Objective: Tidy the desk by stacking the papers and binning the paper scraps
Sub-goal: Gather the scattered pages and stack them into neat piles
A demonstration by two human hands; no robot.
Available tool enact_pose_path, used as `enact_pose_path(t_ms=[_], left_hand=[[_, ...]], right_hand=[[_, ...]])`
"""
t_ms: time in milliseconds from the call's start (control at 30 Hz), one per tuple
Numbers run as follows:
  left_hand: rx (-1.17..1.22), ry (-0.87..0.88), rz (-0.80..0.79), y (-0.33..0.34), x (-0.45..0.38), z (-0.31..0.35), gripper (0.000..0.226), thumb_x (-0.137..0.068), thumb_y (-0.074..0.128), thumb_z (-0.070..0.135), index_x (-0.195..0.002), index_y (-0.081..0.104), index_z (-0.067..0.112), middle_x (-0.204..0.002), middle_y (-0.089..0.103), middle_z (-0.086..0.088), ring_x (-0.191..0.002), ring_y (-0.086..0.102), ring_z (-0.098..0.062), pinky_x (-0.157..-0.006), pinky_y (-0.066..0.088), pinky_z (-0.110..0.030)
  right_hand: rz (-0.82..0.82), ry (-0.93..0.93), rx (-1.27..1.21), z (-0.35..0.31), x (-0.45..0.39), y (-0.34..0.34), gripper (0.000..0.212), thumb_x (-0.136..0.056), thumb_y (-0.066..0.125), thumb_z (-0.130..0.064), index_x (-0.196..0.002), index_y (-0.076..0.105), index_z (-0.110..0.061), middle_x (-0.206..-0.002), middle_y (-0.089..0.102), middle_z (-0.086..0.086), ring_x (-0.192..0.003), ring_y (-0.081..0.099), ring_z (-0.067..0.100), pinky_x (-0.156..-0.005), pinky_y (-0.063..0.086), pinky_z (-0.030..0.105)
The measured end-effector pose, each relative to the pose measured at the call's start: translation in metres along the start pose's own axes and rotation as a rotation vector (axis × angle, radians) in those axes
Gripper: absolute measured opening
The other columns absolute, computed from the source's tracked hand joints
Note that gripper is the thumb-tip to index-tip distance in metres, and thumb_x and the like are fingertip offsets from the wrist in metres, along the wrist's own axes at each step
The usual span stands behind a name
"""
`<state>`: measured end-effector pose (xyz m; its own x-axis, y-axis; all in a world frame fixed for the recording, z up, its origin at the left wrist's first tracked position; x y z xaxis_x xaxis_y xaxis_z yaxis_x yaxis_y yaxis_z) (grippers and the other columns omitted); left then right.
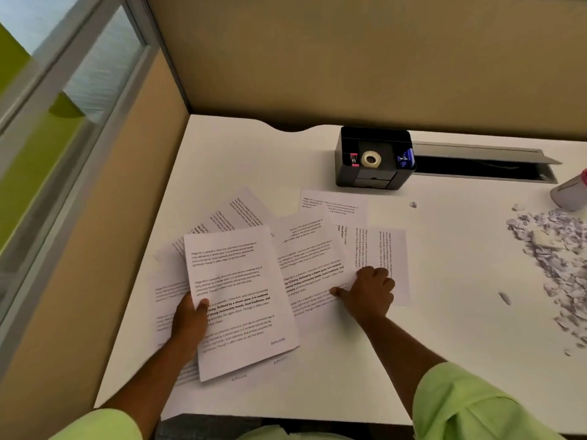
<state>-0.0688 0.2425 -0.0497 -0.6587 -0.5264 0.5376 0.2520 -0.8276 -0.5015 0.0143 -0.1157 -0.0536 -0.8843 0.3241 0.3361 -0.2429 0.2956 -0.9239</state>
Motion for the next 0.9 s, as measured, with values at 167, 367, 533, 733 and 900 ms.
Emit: enact_pose_path(t_ms=[167, 367, 533, 733, 900], left_hand=[[-0.042, -0.033, 0.018, -0.004, -0.005, -0.012, 0.036, -0.102, 0.046, 0.011, -0.137, 0.05, 0.009, -0.133, 0.058, -0.016, -0.121, 0.054, -0.037, -0.101, 0.045, -0.046], [-0.05, -0.041, 0.007, -0.003, -0.004, -0.013, 0.036, -0.102, 0.047, 0.011, -0.137, 0.05, 0.008, -0.132, 0.058, -0.017, -0.12, 0.054, -0.038, -0.1, 0.045, -0.046], [-0.048, -0.044, -0.008, -0.007, -0.006, -0.009, 0.035, -0.102, 0.047, 0.013, -0.136, 0.051, 0.01, -0.131, 0.059, -0.016, -0.119, 0.055, -0.037, -0.099, 0.047, -0.046], [-0.031, -0.037, -0.026, -0.012, -0.011, -0.004, 0.034, -0.102, 0.047, 0.016, -0.136, 0.051, 0.014, -0.131, 0.059, -0.013, -0.117, 0.056, -0.036, -0.099, 0.047, -0.047], [-0.005, 0.022, -0.062, -0.014, -0.014, 0.005, 0.037, -0.102, 0.048, 0.015, -0.138, 0.051, 0.015, -0.133, 0.059, -0.011, -0.119, 0.056, -0.034, -0.102, 0.046, -0.046]], right_hand=[[0.008, 0.049, -0.08, 0.001, 0.004, -0.002, 0.088, -0.068, 0.09, -0.053, -0.129, 0.046, -0.007, -0.125, 0.048, 0.016, -0.119, 0.049, 0.036, -0.091, 0.053, 0.05], [-0.068, 0.043, -0.149, 0.011, 0.003, -0.014, 0.073, -0.077, 0.088, -0.037, -0.129, 0.046, -0.008, -0.118, 0.059, 0.012, -0.108, 0.063, 0.033, -0.086, 0.059, 0.044], [0.018, -0.018, -0.179, 0.024, 0.008, -0.025, 0.051, -0.083, 0.082, -0.034, -0.117, 0.048, -0.019, -0.099, 0.058, -0.006, -0.083, 0.056, 0.019, -0.07, 0.054, 0.035], [0.074, -0.047, -0.182, 0.043, 0.007, -0.027, 0.024, -0.095, 0.065, -0.04, -0.107, 0.063, -0.019, -0.098, 0.059, -0.001, -0.089, 0.063, 0.023, -0.073, 0.055, 0.037], [0.082, 0.088, -0.779, 0.06, 0.011, -0.029, 0.027, -0.103, 0.059, -0.029, -0.121, 0.057, -0.008, -0.111, 0.065, 0.006, -0.103, 0.065, 0.032, -0.086, 0.058, 0.048]])
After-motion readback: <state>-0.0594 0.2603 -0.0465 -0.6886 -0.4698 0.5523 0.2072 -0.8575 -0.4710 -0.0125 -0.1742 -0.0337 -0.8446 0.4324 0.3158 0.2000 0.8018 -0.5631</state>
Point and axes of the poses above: each hand's wrist, its own x-axis away from the middle knuckle, its own y-axis out of the palm, z = x × y, the point moved 3 cm from there along -x, towards the middle knuckle
